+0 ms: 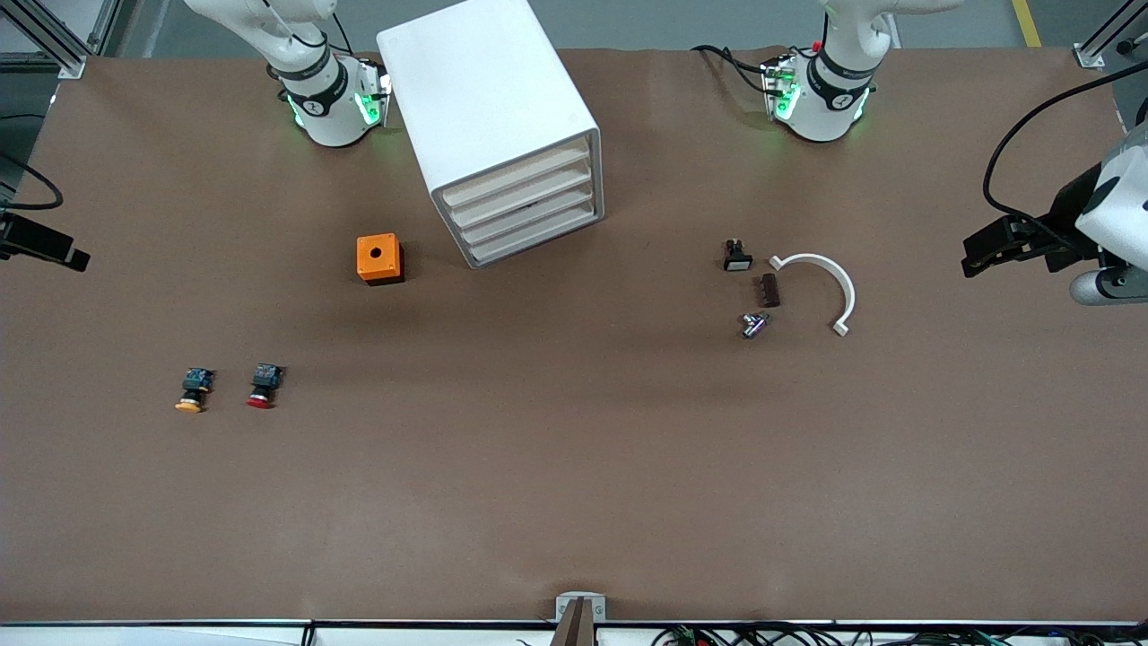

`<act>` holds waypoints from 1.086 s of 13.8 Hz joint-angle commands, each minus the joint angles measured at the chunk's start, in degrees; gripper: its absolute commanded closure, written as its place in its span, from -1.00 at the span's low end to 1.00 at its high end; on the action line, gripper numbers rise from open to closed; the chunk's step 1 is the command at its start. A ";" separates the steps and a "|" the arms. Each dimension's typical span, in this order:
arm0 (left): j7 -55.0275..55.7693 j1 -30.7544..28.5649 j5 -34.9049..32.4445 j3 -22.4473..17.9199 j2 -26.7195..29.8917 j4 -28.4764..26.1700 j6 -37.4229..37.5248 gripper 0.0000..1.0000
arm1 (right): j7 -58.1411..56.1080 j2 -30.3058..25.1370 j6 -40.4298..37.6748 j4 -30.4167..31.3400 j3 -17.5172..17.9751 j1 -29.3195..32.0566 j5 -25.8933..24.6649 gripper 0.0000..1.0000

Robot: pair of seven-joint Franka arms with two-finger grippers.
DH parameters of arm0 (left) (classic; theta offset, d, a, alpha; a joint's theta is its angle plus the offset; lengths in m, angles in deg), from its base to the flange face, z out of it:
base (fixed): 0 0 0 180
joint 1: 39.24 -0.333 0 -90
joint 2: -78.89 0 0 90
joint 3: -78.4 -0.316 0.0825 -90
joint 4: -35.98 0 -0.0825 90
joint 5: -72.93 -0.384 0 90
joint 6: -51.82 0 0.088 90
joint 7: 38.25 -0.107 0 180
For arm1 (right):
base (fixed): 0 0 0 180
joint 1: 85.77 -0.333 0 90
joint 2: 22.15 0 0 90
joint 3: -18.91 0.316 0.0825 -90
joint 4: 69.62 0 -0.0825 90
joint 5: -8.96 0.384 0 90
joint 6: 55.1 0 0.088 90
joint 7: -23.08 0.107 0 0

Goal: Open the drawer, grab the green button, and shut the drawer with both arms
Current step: 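Move the left gripper toward the white drawer cabinet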

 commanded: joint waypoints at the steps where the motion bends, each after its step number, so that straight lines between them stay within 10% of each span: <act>1: 0.05 -0.54 0.28 0.39 0.57 -0.50 0.56 -1.00 | 0.05 0.14 -0.33 -0.52 0.99 1.10 -0.22 -1.00; 15: -0.92 3.06 19.77 7.68 -14.88 -1.03 10.05 -1.00 | -0.04 0.14 -0.33 -0.52 0.99 1.19 -0.13 -1.00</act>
